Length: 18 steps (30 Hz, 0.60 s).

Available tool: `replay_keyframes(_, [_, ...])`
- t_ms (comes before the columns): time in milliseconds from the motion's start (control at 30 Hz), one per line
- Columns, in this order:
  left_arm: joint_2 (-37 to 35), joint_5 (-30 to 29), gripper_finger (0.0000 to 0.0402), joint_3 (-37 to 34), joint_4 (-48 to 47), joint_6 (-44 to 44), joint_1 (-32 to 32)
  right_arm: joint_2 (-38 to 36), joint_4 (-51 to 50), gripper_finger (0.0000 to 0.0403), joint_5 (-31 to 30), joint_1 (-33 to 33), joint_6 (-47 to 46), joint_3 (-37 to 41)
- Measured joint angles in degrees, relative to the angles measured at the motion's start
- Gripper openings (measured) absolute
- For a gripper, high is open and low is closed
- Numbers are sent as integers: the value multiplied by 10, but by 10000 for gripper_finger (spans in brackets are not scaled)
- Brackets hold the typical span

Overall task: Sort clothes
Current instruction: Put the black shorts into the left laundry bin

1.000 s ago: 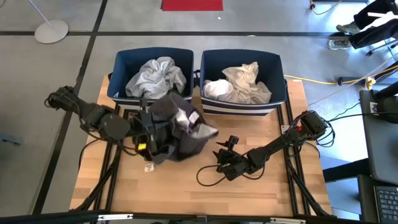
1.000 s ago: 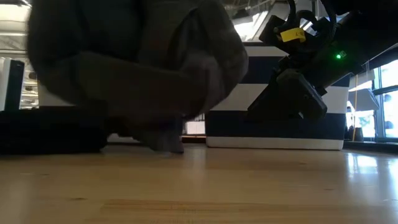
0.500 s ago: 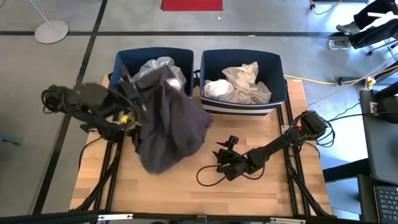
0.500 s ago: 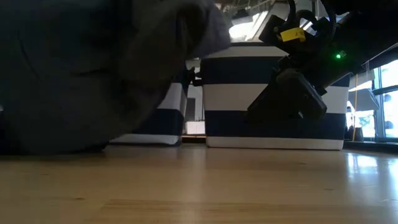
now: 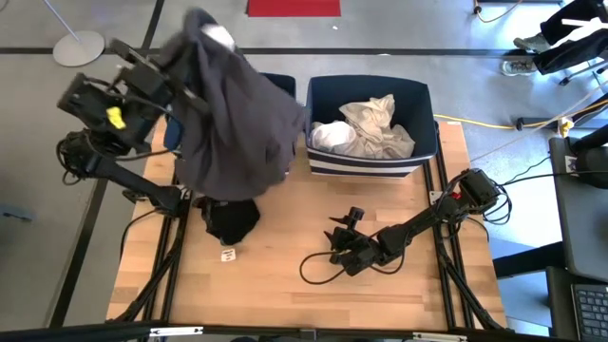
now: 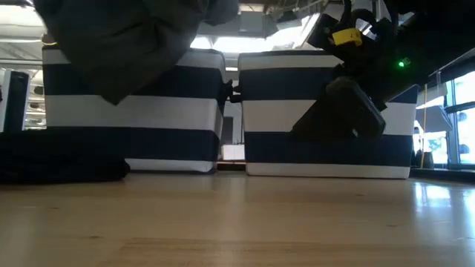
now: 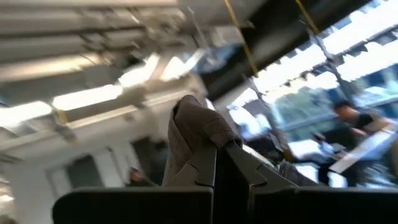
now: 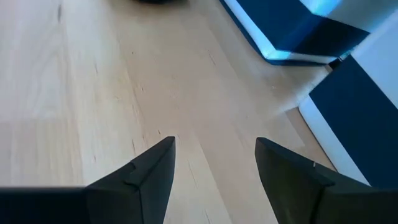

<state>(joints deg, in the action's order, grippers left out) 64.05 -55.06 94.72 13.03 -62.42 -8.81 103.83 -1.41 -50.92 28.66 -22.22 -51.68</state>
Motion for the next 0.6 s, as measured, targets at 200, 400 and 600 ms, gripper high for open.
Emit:
replay_keyframes(200, [2, 92, 1, 0, 162, -109, 53, 0, 18, 223, 15, -12, 15, 0])
replay_keyframes(400, [2, 124, 1, -14, 142, -67, 157, 0, 18, 223, 34, -18, 10, 0])
replay_keyframes(600, [18, 136, 1, -17, -110, 127, 286, 0, 26, 223, 36, -17, 9, 0])
